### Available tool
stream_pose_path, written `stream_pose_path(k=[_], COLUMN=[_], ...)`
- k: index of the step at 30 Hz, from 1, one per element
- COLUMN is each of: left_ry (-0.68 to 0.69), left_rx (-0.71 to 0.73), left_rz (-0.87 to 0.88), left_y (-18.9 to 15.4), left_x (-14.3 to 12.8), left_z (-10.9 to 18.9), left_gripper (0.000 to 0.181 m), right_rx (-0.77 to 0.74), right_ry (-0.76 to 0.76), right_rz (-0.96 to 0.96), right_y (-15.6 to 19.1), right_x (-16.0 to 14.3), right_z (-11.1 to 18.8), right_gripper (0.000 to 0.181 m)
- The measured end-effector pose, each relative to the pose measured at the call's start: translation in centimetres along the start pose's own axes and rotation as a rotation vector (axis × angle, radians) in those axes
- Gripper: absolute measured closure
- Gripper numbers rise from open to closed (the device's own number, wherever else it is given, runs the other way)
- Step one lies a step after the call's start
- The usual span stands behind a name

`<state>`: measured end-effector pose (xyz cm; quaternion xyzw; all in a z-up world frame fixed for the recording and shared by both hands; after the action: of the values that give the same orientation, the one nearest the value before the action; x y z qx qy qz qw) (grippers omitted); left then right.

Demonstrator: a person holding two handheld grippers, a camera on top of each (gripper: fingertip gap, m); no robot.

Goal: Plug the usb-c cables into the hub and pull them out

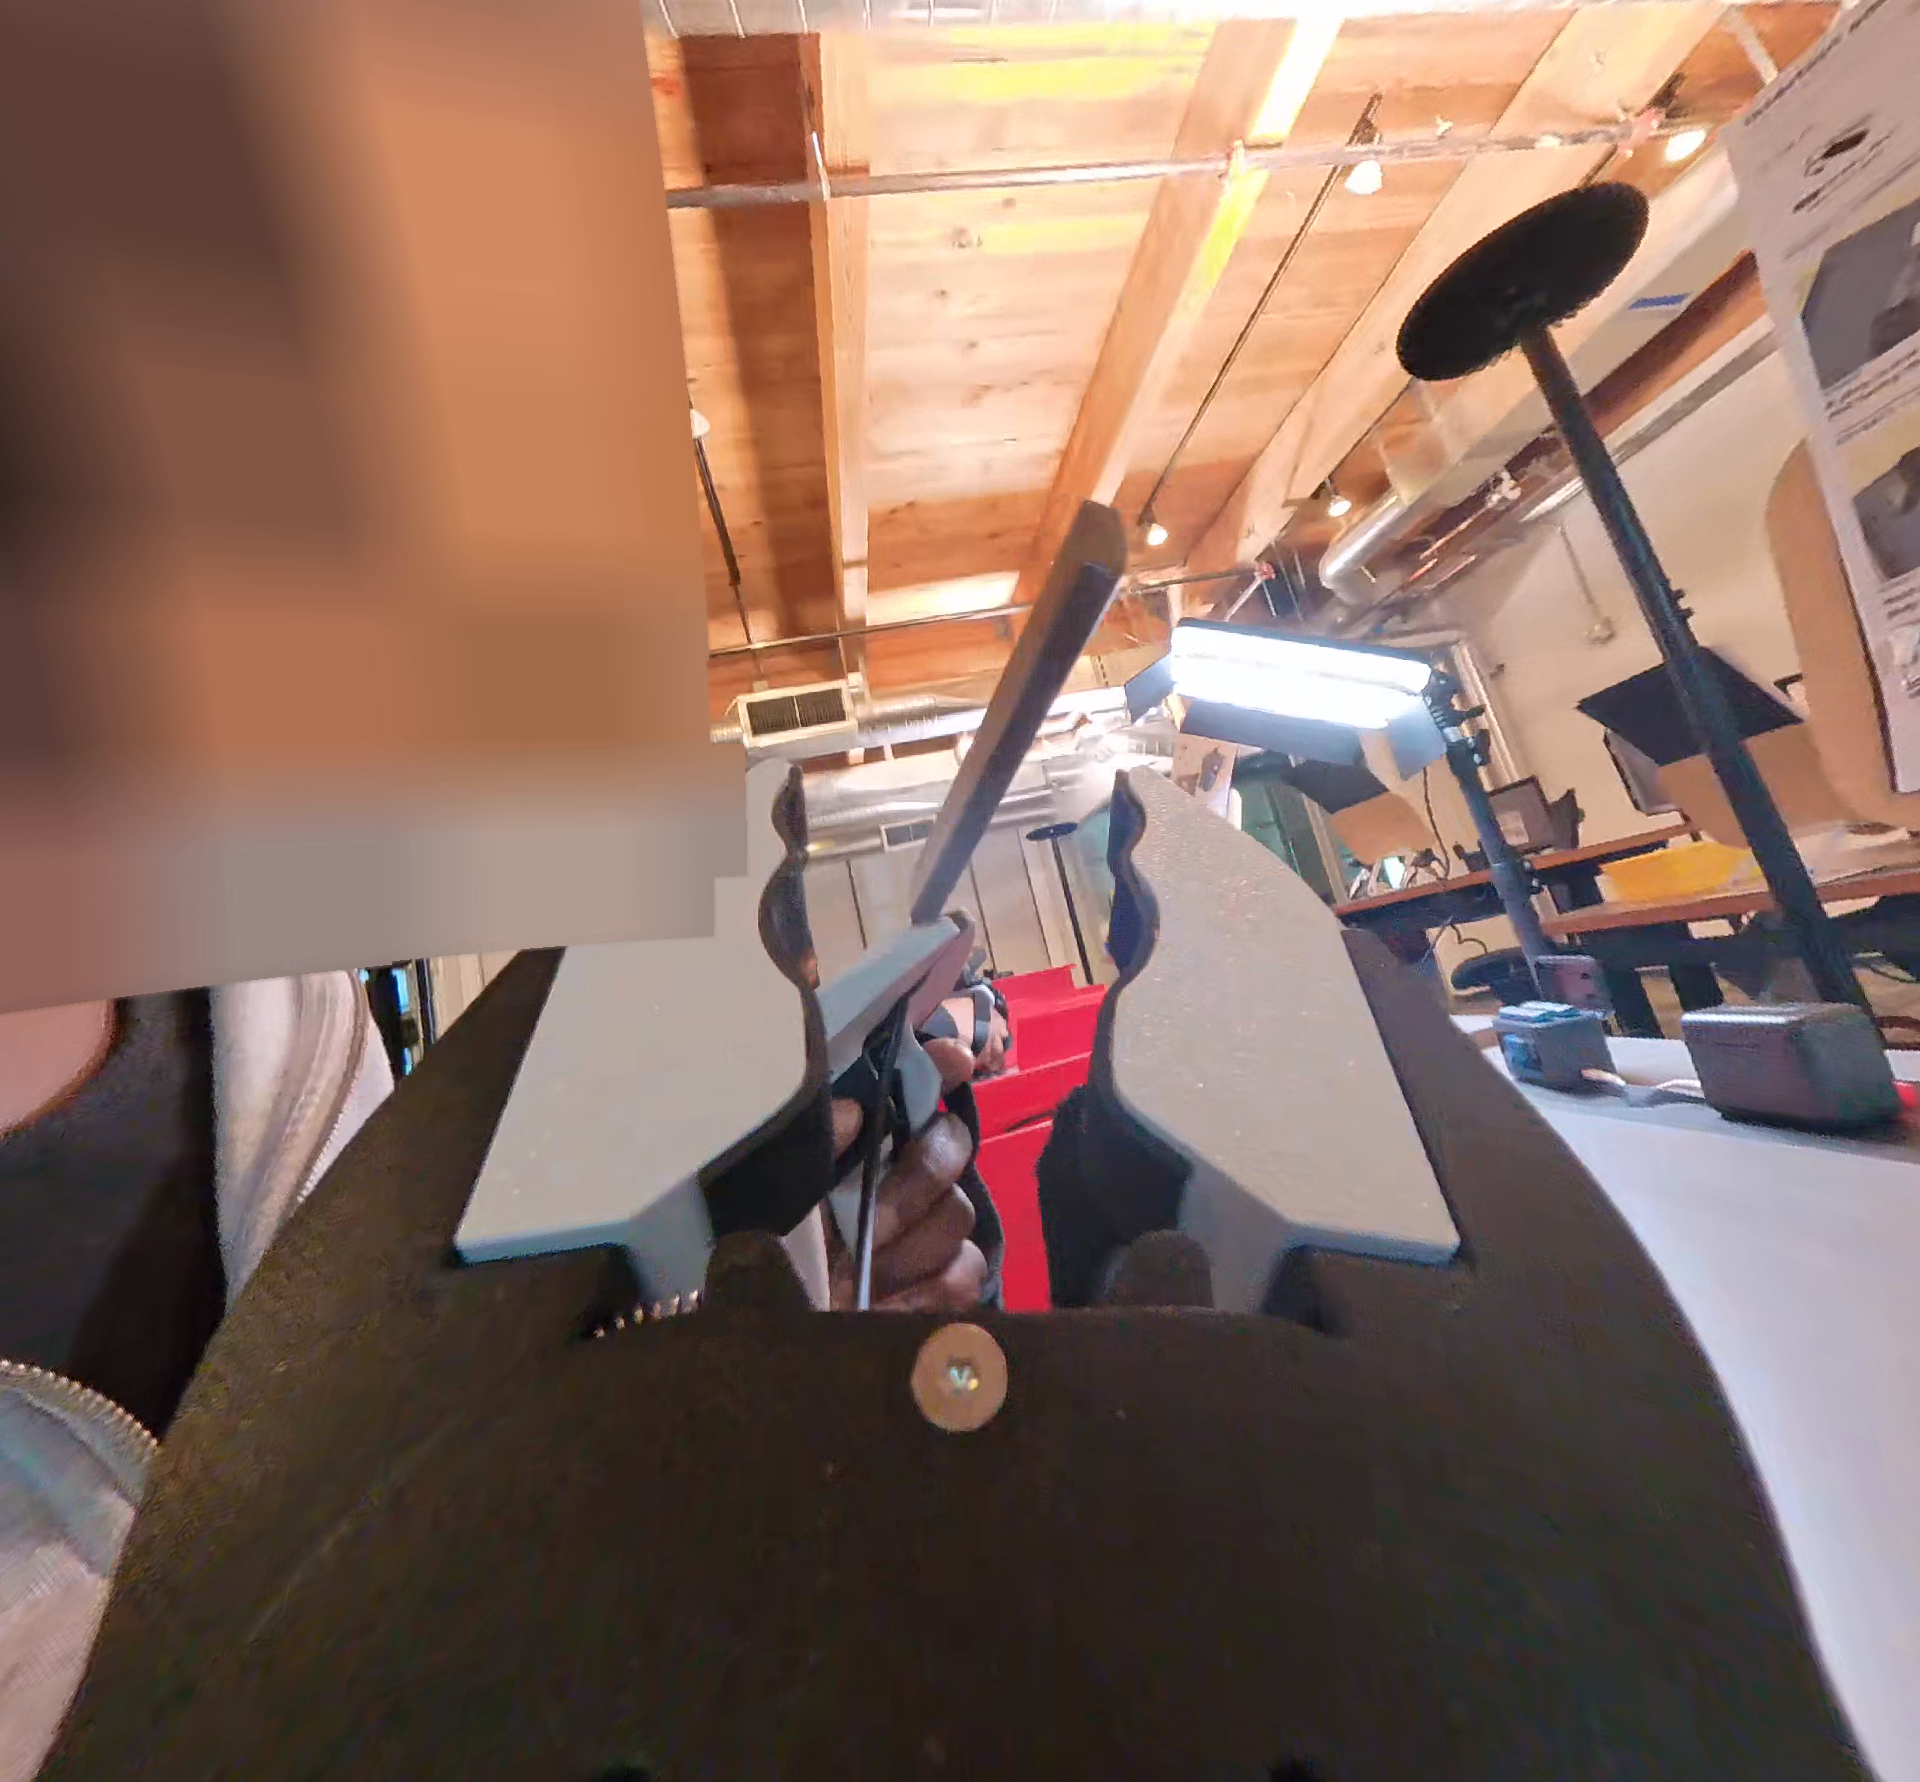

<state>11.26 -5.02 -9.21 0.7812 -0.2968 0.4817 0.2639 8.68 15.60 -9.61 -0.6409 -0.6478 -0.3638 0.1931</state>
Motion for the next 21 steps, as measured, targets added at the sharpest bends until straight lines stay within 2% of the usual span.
stream_pose_path(k=[2, 4, 5, 7, 8, 12, 15, 17, 21], left_ry=[0.002, 0.024, 0.048, 0.074, 0.078, 0.071, 0.035, 0.047, 0.102], left_rx=[-0.045, -0.09, -0.106, -0.108, -0.119, -0.196, -0.277, -0.366, -0.424], left_rz=[0.025, 0.019, 0.004, -0.027, -0.027, 0.072, 0.247, 0.345, 0.346], left_y=[-0.7, -1.3, -1.5, -1.8, -1.8, -1.8, -1.4, -1.4, -1.9], left_x=[-0.8, -1.3, -1.5, -1.8, -1.9, -2.1, -2.0, -2.1, -2.5], left_z=[-0.1, -0.2, -0.3, -0.4, -0.4, -0.3, -0.1, 0.0, -0.3], left_gripper=[0.178, 0.178, 0.178, 0.178, 0.178, 0.175, 0.14, 0.129, 0.127], right_rx=[-0.008, 0.005, 0.015, 0.032, 0.04, 0.102, 0.159, 0.16, 0.221], right_ry=[0.024, -0.014, -0.04, -0.054, -0.052, -0.035, -0.048, -0.007, 0.07], right_rz=[0.009, -0.019, -0.042, -0.058, -0.047, -0.027, -0.023, 0.029, 0.134], right_y=[-0.1, -0.1, -0.1, -0.3, -0.3, 0.0, 0.3, 0.6, 1.6], right_x=[-0.4, -0.5, -0.4, -0.3, -0.3, -0.1, 0.1, 0.0, -0.6], right_z=[-0.2, -0.2, -0.1, 0.2, 0.3, 0.5, 0.7, 0.6, 0.1], right_gripper=[0.127, 0.135, 0.141, 0.168, 0.17, 0.171, 0.172, 0.172, 0.172])
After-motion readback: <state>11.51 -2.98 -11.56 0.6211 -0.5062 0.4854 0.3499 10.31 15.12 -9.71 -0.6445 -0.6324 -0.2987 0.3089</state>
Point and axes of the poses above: each gripper's, where its closed fingertips meet, z back along the fingers, x out of its top, y = z × x across the jaws, the point moved 9 cm from there along z, back along the fingers, and after that the axes turned 3 degrees about y, right-handed, at the moved point
